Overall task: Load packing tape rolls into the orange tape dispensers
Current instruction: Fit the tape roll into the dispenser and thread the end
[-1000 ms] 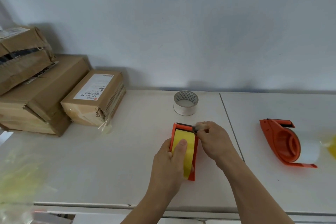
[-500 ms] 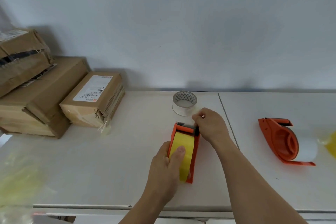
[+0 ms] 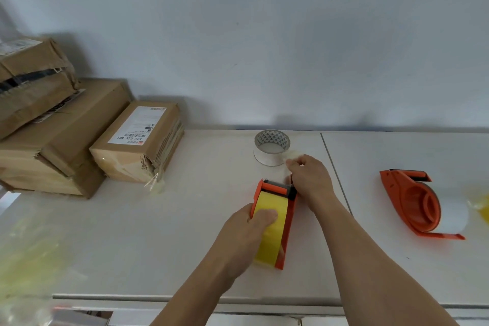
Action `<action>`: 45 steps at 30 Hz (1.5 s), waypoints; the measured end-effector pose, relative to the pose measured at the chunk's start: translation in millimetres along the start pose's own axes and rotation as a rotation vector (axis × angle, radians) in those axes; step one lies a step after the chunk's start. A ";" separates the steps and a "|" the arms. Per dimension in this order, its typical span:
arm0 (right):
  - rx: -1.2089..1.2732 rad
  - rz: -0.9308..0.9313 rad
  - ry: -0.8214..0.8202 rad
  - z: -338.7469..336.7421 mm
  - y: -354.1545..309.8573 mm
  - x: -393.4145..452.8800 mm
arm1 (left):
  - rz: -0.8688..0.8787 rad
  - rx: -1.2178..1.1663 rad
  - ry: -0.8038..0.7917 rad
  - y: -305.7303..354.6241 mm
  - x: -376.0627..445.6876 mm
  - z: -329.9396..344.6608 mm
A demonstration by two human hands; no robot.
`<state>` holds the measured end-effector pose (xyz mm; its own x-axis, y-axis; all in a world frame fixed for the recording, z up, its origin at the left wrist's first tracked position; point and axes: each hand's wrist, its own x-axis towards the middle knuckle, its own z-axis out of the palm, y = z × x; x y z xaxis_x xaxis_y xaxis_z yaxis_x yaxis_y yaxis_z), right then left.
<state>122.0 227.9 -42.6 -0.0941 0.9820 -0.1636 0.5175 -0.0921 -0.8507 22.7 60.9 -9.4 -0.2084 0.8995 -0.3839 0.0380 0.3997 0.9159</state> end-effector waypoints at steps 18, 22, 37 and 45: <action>0.251 0.118 0.075 -4.2 -3.2 27.4 | -0.033 -0.059 -0.177 8.6 1.5 -14.0; 0.310 0.201 0.053 -6.7 -0.5 30.3 | 0.004 -0.070 -0.077 1.3 -3.6 -12.3; 0.804 0.282 -0.207 -20.5 14.7 8.9 | 0.166 -0.410 -0.045 18.1 -20.4 -29.8; 0.894 0.259 -0.404 -1.7 13.1 -49.2 | 0.225 -0.563 0.049 35.5 -22.8 -28.2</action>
<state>134.8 178.7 -44.9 -0.4358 0.8002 -0.4121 -0.2475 -0.5468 -0.7999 1.3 49.6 35.2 -0.3009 0.9365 -0.1802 -0.4337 0.0340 0.9004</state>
